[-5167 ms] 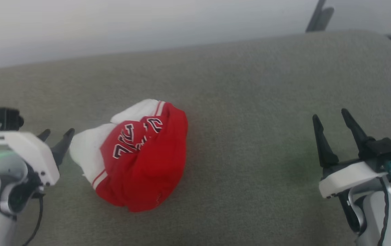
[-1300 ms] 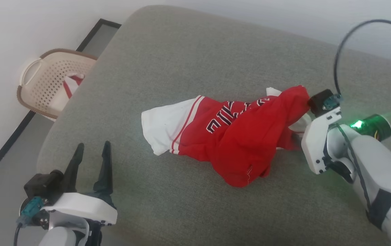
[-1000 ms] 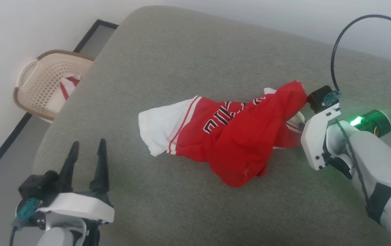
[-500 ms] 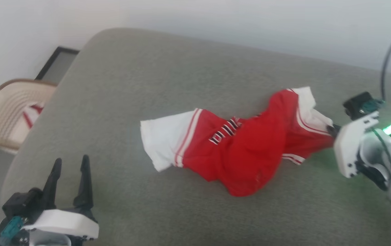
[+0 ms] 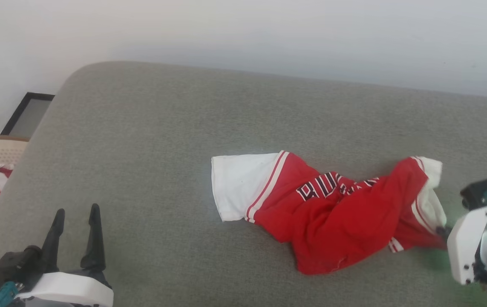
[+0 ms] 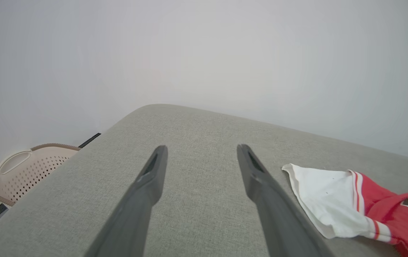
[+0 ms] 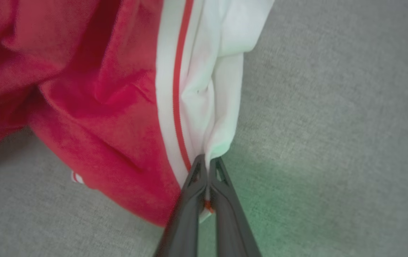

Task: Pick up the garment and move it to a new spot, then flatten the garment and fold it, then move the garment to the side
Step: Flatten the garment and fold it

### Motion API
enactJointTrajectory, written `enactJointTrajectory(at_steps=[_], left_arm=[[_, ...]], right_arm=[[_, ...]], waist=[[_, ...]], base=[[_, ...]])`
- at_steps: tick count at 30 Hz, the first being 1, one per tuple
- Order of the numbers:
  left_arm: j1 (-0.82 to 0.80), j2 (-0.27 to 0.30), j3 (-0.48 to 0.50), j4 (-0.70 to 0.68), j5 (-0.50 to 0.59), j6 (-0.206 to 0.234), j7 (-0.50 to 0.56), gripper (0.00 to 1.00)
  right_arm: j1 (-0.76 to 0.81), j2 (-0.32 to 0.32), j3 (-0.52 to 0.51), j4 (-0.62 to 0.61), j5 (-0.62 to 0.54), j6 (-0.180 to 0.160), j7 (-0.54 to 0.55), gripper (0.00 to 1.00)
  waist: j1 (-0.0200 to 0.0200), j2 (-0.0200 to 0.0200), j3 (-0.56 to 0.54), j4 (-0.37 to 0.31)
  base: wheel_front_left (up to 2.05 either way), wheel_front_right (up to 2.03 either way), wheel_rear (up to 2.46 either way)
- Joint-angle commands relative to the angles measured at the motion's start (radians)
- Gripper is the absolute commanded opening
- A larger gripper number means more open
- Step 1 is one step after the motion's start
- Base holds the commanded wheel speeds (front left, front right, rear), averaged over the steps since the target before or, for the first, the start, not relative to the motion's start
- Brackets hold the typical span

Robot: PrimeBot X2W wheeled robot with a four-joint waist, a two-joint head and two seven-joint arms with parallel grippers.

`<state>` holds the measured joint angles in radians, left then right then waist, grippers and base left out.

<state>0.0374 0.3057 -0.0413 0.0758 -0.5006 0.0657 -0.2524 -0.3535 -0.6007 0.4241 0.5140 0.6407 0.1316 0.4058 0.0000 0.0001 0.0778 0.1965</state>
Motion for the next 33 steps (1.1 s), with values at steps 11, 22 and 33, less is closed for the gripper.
enactJointTrajectory(at_steps=[11,22,33], left_arm=[[0.021,0.006,0.025,-0.018,-0.020,0.016,-0.006,1.00],[0.006,0.008,0.017,-0.028,-0.017,0.017,-0.007,1.00],[-0.030,0.003,-0.020,-0.022,-0.004,0.005,-0.001,1.00]], right_arm=[[0.098,0.096,-0.095,-0.057,-0.056,-0.001,0.047,1.00],[0.072,0.079,-0.202,-0.230,-0.085,-0.002,0.123,1.00],[-0.041,0.101,-0.217,-0.057,-0.104,-0.002,0.184,1.00]], waist=[[0.0000,-0.0001,-0.001,-0.044],[0.0000,-0.0001,0.010,-0.051],[0.0000,-0.0001,0.039,-0.001]], base=[[0.00,0.00,0.00],[0.00,0.00,0.00],[0.00,0.00,0.00]])
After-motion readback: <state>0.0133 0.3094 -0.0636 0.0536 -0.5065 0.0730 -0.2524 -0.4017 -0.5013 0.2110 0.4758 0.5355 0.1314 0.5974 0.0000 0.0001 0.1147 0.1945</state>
